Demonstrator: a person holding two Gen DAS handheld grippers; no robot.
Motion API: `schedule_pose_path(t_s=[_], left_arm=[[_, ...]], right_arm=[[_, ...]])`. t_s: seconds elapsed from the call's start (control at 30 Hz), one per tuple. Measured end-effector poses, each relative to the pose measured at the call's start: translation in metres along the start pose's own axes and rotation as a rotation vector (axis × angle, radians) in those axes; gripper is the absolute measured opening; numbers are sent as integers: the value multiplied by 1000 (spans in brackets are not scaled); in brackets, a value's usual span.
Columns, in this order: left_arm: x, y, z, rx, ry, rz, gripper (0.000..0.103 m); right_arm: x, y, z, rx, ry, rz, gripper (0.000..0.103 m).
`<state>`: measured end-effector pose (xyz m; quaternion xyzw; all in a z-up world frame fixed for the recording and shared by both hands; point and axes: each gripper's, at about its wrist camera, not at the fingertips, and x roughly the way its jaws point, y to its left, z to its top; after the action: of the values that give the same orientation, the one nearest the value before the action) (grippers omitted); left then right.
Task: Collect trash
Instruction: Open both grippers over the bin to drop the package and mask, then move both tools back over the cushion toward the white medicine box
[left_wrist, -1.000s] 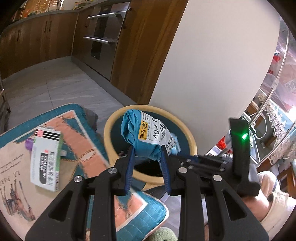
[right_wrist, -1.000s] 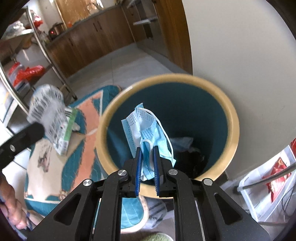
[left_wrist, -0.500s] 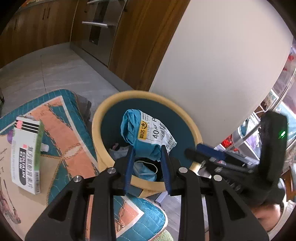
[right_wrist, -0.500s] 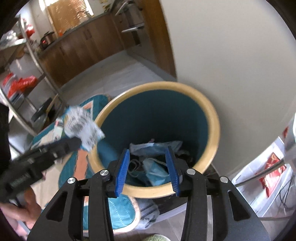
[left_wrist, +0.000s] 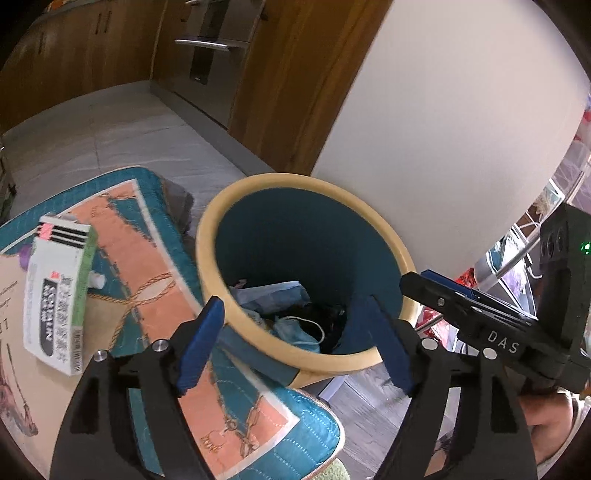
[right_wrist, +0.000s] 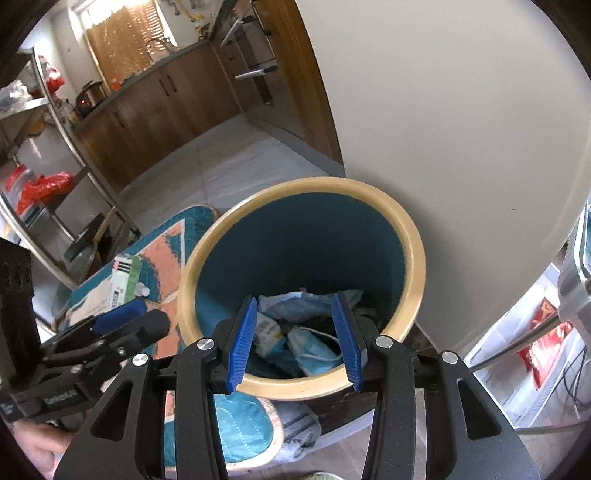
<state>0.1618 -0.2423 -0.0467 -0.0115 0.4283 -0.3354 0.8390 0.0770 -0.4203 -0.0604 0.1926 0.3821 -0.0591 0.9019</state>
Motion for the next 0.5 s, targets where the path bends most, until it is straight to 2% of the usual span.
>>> schedule_pose_path(t_s=[0.23,0.4,0.5], left_arm=[[-33,21,-3,-11,-60,110,92],[-51,51,-3,-25,-104,268,96],[-53,66,-4,-18,-96,336,96]], right_arm=[[2,13,0,-7,-1,24,51],[4,20,-1,-22,0,45,51],[5,23,-1,-28,3,53,51]])
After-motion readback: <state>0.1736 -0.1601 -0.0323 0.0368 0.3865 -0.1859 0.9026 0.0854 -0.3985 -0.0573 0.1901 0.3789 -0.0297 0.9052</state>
